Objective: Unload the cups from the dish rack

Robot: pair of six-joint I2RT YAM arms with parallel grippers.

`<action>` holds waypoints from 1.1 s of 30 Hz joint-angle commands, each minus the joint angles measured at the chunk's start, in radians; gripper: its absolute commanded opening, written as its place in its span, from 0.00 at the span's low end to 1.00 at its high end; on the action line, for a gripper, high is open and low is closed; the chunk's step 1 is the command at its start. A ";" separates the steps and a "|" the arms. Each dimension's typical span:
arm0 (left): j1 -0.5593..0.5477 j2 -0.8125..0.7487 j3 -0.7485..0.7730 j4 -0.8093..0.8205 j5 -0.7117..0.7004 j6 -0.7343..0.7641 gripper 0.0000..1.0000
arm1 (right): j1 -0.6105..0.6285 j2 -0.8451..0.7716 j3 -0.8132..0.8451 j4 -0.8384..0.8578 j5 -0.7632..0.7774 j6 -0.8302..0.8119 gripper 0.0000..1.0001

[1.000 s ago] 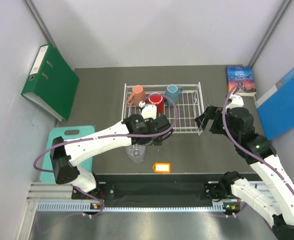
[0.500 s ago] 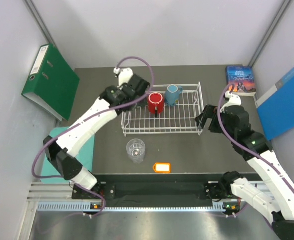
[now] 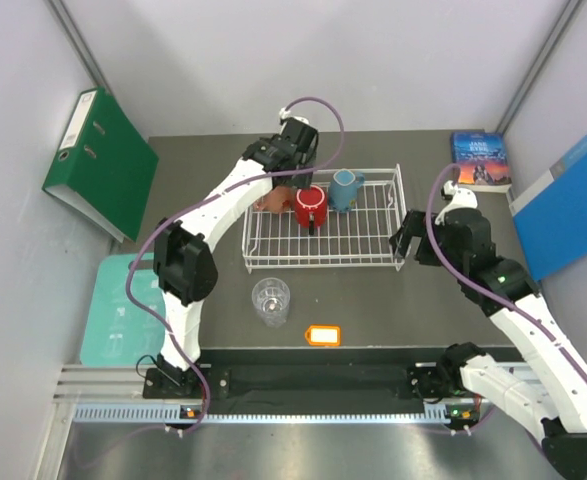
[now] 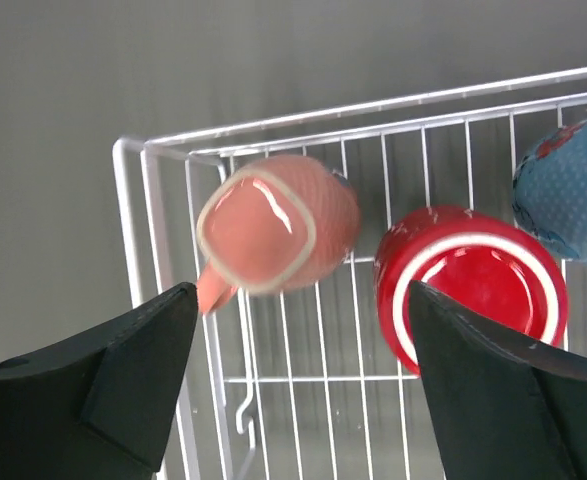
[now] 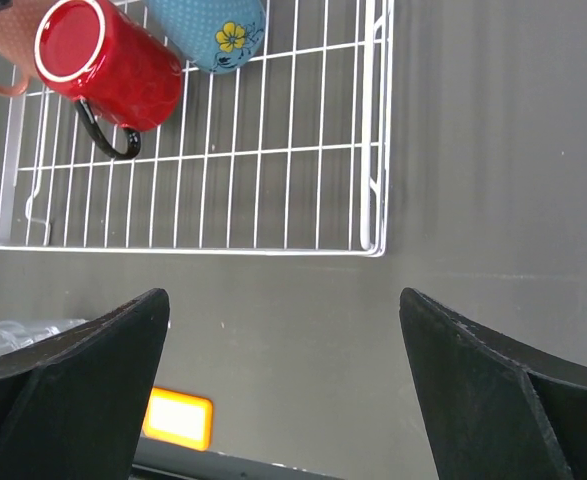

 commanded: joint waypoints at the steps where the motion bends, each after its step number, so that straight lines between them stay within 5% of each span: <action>1: 0.085 0.018 0.074 0.027 0.113 0.101 0.87 | 0.004 -0.027 0.053 -0.009 0.008 -0.016 0.98; 14: 0.178 0.002 -0.048 0.095 0.277 0.104 0.75 | 0.004 -0.015 0.053 -0.053 0.028 -0.035 0.98; 33: 0.154 -0.175 -0.166 0.115 0.283 0.124 0.77 | 0.004 -0.048 0.002 -0.043 0.013 -0.012 0.98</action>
